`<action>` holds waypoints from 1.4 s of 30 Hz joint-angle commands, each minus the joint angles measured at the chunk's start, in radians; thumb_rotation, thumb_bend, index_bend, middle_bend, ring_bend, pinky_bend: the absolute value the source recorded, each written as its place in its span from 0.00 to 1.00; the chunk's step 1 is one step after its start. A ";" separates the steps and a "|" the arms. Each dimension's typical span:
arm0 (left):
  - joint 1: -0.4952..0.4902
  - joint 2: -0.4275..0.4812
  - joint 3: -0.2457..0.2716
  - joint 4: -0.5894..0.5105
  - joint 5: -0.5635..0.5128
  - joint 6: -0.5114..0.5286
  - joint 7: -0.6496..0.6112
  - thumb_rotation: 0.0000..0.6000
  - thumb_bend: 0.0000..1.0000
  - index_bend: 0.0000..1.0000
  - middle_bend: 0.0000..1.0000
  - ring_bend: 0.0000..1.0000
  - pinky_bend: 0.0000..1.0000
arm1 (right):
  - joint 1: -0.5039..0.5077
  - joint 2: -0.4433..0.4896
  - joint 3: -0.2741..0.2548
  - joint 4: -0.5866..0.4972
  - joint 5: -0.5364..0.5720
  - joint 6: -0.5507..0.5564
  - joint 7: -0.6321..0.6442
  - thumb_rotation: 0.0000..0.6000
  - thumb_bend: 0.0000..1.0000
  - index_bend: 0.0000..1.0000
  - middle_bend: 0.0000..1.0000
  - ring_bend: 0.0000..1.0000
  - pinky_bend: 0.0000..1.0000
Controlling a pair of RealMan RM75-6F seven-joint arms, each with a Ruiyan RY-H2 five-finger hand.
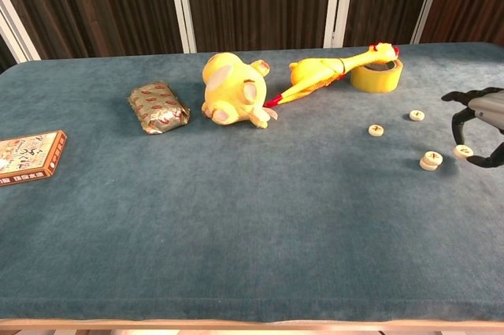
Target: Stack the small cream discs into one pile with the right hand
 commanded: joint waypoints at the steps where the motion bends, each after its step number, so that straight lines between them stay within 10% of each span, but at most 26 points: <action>1: -0.001 0.000 -0.001 0.000 -0.001 -0.002 0.001 1.00 0.46 0.00 0.00 0.00 0.05 | 0.004 0.022 0.009 -0.034 -0.019 0.019 0.017 1.00 0.48 0.62 0.09 0.00 0.00; 42: 0.001 0.005 0.002 0.002 0.007 0.002 -0.010 1.00 0.46 0.00 0.00 0.00 0.06 | 0.029 0.014 -0.013 -0.142 0.020 0.034 -0.132 1.00 0.48 0.60 0.09 0.00 0.00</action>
